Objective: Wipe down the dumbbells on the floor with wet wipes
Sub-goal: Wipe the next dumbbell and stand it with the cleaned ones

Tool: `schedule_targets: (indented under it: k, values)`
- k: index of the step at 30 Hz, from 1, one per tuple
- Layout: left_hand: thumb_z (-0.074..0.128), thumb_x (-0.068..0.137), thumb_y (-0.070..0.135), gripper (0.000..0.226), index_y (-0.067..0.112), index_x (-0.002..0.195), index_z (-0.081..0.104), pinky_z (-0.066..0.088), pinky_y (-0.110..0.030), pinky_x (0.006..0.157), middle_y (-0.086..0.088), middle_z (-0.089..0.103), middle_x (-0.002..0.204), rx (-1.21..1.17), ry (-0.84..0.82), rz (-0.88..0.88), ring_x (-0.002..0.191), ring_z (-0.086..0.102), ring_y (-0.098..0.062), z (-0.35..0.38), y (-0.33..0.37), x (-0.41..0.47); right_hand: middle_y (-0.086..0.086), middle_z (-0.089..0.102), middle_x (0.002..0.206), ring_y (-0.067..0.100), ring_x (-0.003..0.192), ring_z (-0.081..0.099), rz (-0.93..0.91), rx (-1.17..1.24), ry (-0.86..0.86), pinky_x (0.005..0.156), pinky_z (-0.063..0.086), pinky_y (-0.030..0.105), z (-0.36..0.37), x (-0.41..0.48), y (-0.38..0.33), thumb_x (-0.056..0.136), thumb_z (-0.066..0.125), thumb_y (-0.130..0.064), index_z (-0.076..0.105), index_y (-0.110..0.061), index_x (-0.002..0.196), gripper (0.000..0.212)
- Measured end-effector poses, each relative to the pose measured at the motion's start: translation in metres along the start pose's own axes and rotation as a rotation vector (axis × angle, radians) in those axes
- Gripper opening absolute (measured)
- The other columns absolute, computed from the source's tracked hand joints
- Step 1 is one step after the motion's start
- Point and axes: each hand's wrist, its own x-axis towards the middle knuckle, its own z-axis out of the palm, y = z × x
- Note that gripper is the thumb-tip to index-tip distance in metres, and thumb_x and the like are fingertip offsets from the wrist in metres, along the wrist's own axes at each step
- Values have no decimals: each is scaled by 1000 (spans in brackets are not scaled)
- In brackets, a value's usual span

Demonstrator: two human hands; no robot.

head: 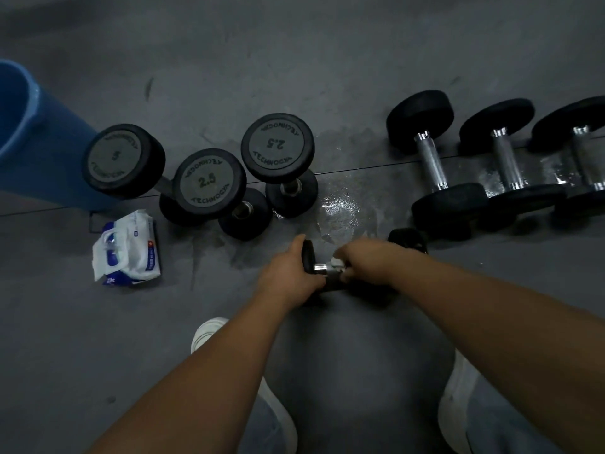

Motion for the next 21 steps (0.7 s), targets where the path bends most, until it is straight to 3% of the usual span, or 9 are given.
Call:
schedule_targets:
  k: [2,4,6,8,11,14,15,18,21]
  values:
    - [73,75,42,93,36,152,22,49,-35,95,-10,58,134,4,3,10,118,57,-32,0,-1,-2,2,61,97,27,99,61,5,31,-68,79,47,32,1,-4,3,80,69,-34,58,-29,91,17]
    - [67,83,46,82,35,151,22,48,-36,94,-12,58,133,67,31,27,117,57,-34,6,1,-7,6,63,105,27,101,59,18,58,-19,79,43,30,12,-12,-2,87,63,-39,60,-24,102,22]
    - [67,85,49,84,34,152,18,47,-39,96,-14,54,136,82,17,46,118,56,-35,11,2,-11,8,65,106,28,100,60,44,119,119,80,44,33,24,-20,-5,95,49,-45,59,-21,103,27]
    - [78,75,44,106,34,154,9,47,-41,100,-13,41,143,30,-89,41,122,53,-35,12,1,-13,7,67,102,28,98,61,167,74,336,83,43,36,35,-28,-4,97,43,-34,61,-20,99,22]
    - [81,67,32,115,34,154,6,49,-40,96,-16,44,137,70,-132,32,116,57,-36,11,1,-13,2,68,90,25,89,63,363,-49,557,86,42,38,64,-31,-32,84,55,-16,63,-21,89,11]
    - [77,66,36,105,35,149,12,53,-38,86,-17,60,121,98,-97,52,105,62,-35,9,4,-11,0,65,87,23,85,62,130,-109,623,83,42,39,74,-23,-52,76,60,-16,62,-23,89,15]
    - [77,66,36,105,35,149,13,53,-37,85,-16,62,120,105,-100,52,105,62,-35,8,4,-9,0,65,90,22,88,61,111,-136,612,86,40,38,72,-23,-46,77,57,-18,62,-23,91,15]
    - [80,65,29,108,32,151,15,51,-34,88,-12,61,127,143,-124,32,111,61,-32,1,6,-5,-2,65,93,22,94,60,327,-96,722,90,39,40,71,-34,-31,81,55,-16,62,-24,93,17]
    - [80,69,32,106,30,153,16,50,-35,93,-12,59,131,136,-131,53,116,59,-31,-1,7,-2,-2,65,96,20,97,61,149,-132,682,88,43,40,78,-33,-47,78,52,-16,61,-25,96,22]
